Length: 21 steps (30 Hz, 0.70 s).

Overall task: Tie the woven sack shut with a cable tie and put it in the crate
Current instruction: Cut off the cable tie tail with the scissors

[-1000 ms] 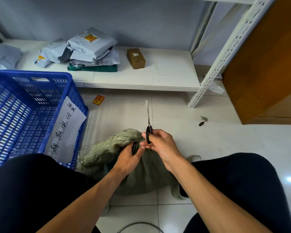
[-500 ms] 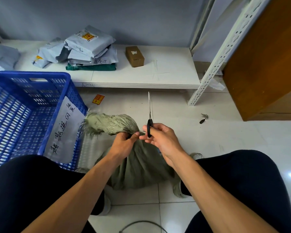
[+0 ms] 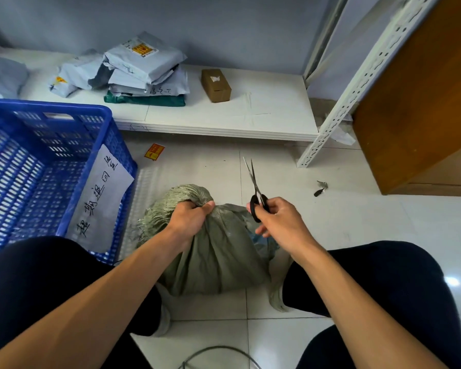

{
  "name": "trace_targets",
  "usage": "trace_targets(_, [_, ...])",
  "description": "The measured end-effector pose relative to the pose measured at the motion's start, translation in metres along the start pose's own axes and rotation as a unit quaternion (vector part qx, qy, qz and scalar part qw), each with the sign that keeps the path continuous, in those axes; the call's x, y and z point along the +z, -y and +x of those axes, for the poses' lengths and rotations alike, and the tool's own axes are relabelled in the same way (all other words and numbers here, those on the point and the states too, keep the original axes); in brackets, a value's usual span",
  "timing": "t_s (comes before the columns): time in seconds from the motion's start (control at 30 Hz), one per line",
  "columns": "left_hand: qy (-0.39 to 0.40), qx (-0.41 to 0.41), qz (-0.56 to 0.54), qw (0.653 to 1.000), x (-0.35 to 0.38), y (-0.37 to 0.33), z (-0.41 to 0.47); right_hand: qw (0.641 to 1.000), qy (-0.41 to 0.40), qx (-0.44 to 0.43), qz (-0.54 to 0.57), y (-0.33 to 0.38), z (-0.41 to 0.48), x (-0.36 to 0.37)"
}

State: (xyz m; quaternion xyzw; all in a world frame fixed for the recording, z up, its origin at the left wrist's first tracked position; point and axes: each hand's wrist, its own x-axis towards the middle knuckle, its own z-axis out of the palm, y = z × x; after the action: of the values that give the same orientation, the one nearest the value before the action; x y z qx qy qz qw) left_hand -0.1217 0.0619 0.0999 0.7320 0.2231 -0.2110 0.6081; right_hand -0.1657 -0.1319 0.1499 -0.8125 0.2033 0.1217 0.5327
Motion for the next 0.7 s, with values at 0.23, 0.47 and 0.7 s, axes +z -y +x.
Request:
trace_targets(0.23, [-0.014, -0.015, -0.053, 0.998, -0.005, -0.007, 0.007, 0.995, 0.079, 0.021, -0.058, 0.005, -0.014, -0.001])
trace_targets(0.47, [-0.019, -0.062, -0.089, 0.994, -0.01, -0.012, 0.01, 0.979, 0.121, 0.021, -0.161, 0.009, -0.019, -0.005])
trace_targets(0.7, [0.012, -0.065, -0.099, 0.993, -0.007, -0.013, 0.002, 0.96, 0.163, 0.034, -0.224, 0.003, -0.018, 0.002])
